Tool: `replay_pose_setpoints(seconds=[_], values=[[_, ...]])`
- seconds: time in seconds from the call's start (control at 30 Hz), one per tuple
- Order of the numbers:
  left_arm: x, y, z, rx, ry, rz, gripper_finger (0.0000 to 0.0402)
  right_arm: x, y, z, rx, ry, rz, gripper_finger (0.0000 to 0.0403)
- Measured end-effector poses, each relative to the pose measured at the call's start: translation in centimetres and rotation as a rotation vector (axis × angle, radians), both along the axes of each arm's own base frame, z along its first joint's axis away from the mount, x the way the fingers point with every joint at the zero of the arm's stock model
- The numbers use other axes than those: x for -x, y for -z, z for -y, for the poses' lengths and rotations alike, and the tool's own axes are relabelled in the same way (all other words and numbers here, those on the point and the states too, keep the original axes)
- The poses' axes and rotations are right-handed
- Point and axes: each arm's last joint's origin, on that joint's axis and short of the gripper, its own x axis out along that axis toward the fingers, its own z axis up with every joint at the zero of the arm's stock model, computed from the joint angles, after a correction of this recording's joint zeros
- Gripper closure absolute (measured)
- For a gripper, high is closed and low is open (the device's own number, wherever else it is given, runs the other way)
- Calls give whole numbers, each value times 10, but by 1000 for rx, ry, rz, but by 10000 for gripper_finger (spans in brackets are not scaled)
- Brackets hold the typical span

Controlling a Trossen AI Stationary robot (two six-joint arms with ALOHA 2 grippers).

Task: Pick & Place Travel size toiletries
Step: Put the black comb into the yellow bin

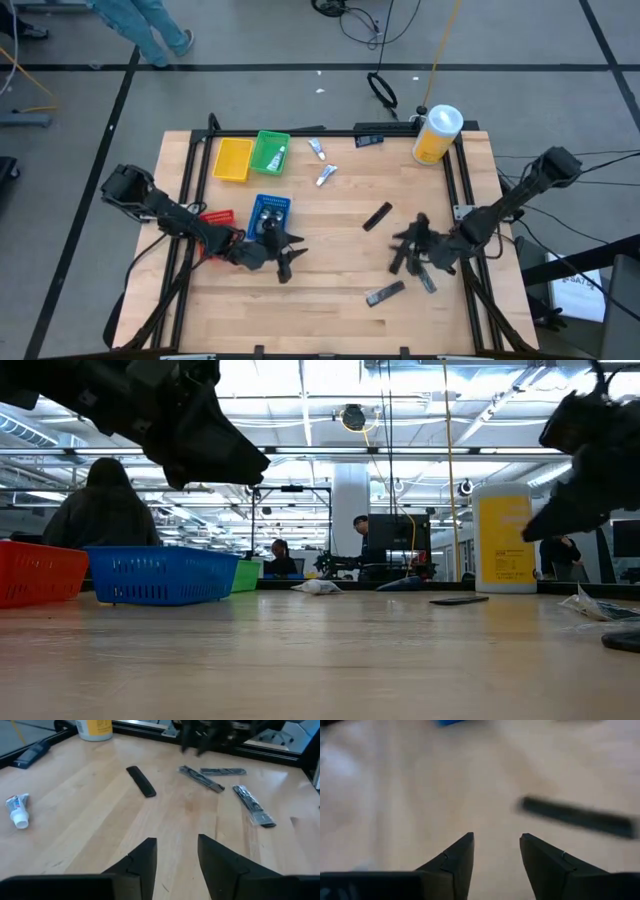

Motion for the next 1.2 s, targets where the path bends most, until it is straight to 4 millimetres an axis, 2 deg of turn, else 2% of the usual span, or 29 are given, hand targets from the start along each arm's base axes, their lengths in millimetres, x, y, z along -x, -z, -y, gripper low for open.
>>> replay_pose_setpoints(seconds=[0.13,0.33,0.57,0.73,0.87,0.93,1.0,1.1,1.2], values=[[-1,0,-3,13,-15,6,266,-7,6,22,78,179,-33,273],[-9,-4,-14,48,-6,7,277,-31,27,48,48,228,-165,310],[-24,-15,-36,31,1,19,325,-63,53,48,32,147,-134,353],[-31,-19,-54,-1,-43,21,362,-110,62,36,-14,126,-150,375],[-31,-16,-65,20,-72,-12,390,-158,57,15,-2,45,-121,385],[-31,-14,-67,27,-80,-32,398,-171,49,5,45,-27,-114,387],[-30,-14,-65,29,-57,-43,396,-175,35,-3,77,-89,-87,387],[-32,-10,-61,34,-40,-43,387,-169,11,-6,127,-133,-41,382],[-39,4,-60,56,-18,-58,389,-153,5,-2,189,-166,-96,368]])
